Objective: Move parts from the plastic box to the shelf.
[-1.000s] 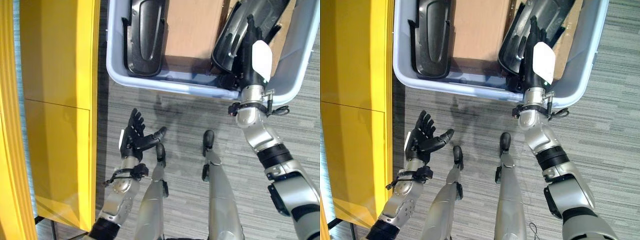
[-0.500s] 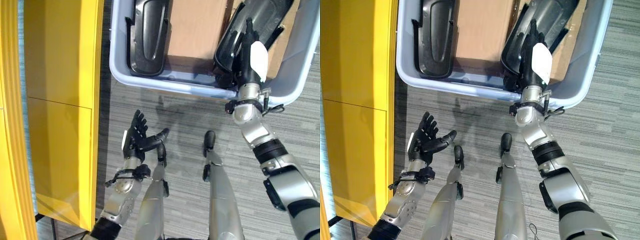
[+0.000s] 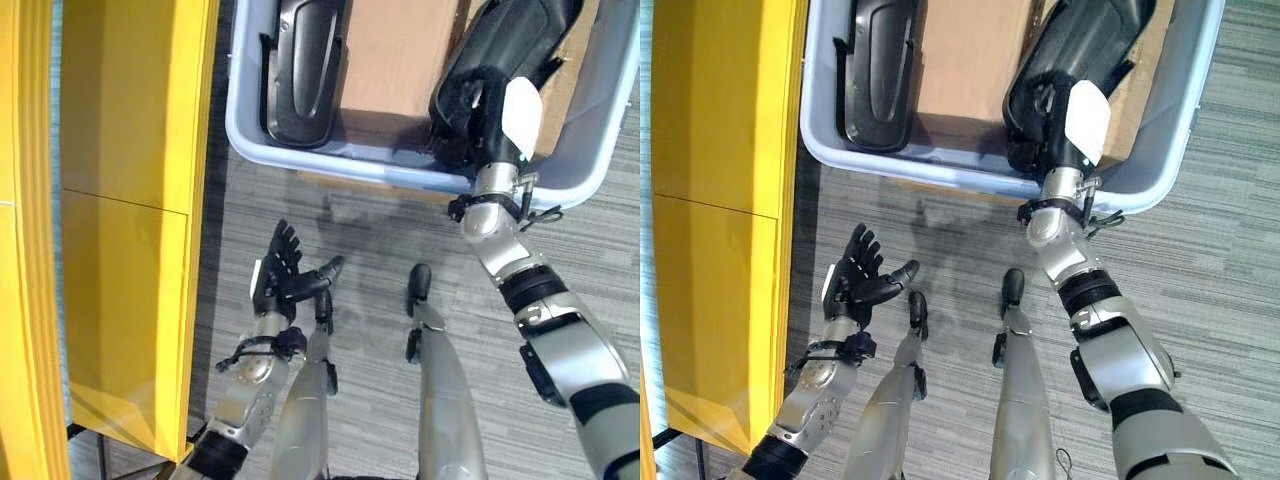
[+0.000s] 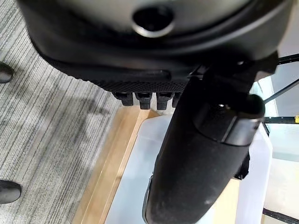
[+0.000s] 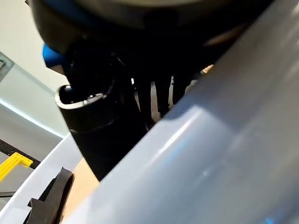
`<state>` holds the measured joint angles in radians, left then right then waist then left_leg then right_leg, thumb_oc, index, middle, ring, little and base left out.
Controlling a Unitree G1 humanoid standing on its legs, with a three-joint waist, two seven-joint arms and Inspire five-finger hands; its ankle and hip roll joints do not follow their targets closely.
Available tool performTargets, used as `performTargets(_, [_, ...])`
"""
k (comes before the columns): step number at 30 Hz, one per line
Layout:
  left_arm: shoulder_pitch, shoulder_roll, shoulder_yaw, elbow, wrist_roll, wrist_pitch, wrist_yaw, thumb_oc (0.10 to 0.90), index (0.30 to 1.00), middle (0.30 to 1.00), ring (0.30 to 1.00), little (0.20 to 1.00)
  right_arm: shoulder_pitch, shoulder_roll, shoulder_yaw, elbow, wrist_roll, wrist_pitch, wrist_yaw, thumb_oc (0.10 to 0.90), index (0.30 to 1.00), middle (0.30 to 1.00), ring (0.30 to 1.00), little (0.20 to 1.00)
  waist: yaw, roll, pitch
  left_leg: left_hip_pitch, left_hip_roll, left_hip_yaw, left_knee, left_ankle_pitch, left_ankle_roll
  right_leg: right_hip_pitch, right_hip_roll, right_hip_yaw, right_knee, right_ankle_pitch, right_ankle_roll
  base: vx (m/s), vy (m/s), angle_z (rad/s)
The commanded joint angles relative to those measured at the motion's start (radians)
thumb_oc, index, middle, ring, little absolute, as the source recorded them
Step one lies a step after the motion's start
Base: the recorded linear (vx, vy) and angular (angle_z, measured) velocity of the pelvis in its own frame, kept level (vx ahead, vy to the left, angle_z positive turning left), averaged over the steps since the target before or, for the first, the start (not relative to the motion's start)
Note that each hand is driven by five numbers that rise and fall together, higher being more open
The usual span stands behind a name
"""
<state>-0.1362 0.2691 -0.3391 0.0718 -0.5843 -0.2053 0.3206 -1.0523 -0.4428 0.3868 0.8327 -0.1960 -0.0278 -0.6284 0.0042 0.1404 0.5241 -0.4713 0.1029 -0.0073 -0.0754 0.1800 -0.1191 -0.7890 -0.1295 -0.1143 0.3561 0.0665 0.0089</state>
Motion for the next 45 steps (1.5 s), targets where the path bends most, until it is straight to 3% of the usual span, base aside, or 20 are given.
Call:
performTargets(1, [-0.018, 0.03, -0.033, -0.072, 0.005, -0.093, 0.004, 0.9, 1.0, 1.0, 1.0, 1.0, 0.024, 0.063, 0.057, 0.071, 0.078, 0.0, 0.088, 0.4, 0.3, 0.3, 0.3, 0.3, 0.031, -0.001, -0.004, 0.132, -0.032, -0.027, -0.012, -0.072, 0.004, 0.091, -0.024, 0.007, -0.159, 0.072, 0.087, 0.0, 0.0, 0.0])
performTargets(10, [-0.025, 0.028, -0.034, -0.078, 0.0, -0.094, 0.002, 0.9, 1.0, 1.0, 1.0, 1.0, 0.089, 0.021, 0.057, 0.017, 0.028, 0.018, 0.081, 0.4, 0.3, 0.3, 0.3, 0.3, 0.02, -0.018, -0.008, 0.185, -0.032, -0.032, -0.012, -0.078, 0.004, 0.154, -0.028, 0.0, -0.166, 0.073, 0.092, 0.0, 0.0, 0.0])
performTargets(23, [0.022, 0.044, 0.007, -0.075, 0.004, -0.085, -0.019, 0.9, 1.0, 1.0, 1.0, 1.0, 0.223, -0.055, 0.004, -0.157, 0.001, 0.012, 0.095, 0.4, 0.3, 0.3, 0.3, 0.3, 0.007, -0.062, -0.076, 0.274, -0.034, -0.038, -0.012, -0.096, 0.009, 0.283, -0.026, -0.018, -0.202, 0.076, 0.1, 0.01, -0.005, 0.05])
performTargets(27, [0.046, 0.057, 0.036, -0.068, 0.006, -0.077, -0.039, 0.9, 1.0, 1.0, 1.0, 1.0, 0.273, -0.092, -0.034, -0.266, -0.016, 0.0, 0.107, 0.4, 0.3, 0.3, 0.3, 0.3, 0.0, -0.087, -0.119, 0.314, -0.026, -0.033, -0.012, -0.107, 0.012, 0.339, -0.019, -0.021, -0.229, 0.083, 0.108, 0.02, -0.019, -0.04])
performTargets(31, [0.066, 0.069, 0.052, -0.064, 0.007, -0.071, -0.059, 0.9, 1.0, 1.0, 1.0, 1.0, 0.304, -0.118, -0.052, -0.319, -0.04, -0.005, 0.12, 0.4, 0.3, 0.3, 0.3, 0.3, -0.003, -0.096, -0.149, 0.343, -0.022, -0.03, -0.012, -0.114, 0.014, 0.379, -0.018, -0.023, -0.242, 0.084, 0.112, 0.0, 0.0, 0.0])
performTargets(35, [0.096, 0.084, 0.081, -0.052, 0.011, -0.061, -0.089, 0.9, 1.0, 1.0, 1.0, 1.0, 0.361, -0.15, -0.089, -0.401, -0.061, -0.018, 0.138, 0.4, 0.3, 0.3, 0.3, 0.3, -0.012, -0.105, -0.204, 0.382, -0.014, -0.027, -0.012, -0.127, 0.017, 0.422, -0.018, -0.023, -0.254, 0.083, 0.117, 0.05, 0.009, -0.05])
performTargets(40, [0.147, 0.101, 0.126, -0.033, 0.039, -0.04, -0.138, 0.9, 1.0, 1.0, 1.0, 1.0, 0.454, -0.197, -0.147, -0.535, -0.115, -0.046, 0.181, 0.4, 0.3, 0.3, 0.3, 0.3, -0.031, -0.121, -0.314, 0.449, -0.005, -0.013, -0.012, -0.156, 0.025, 0.505, -0.013, -0.012, -0.3, 0.085, 0.126, 0.08, 0.017, -0.06])
performTargets(45, [0.184, 0.098, 0.154, -0.026, 0.048, -0.033, -0.158, 0.9, 1.0, 1.0, 1.0, 1.0, 0.487, -0.226, -0.165, -0.599, -0.132, -0.066, 0.21, 0.4, 0.3, 0.3, 0.3, 0.3, -0.034, -0.133, -0.37, 0.468, -0.002, -0.008, -0.012, -0.165, 0.029, 0.538, -0.007, -0.004, -0.337, 0.093, 0.13, 0.05, -0.001, -0.02])
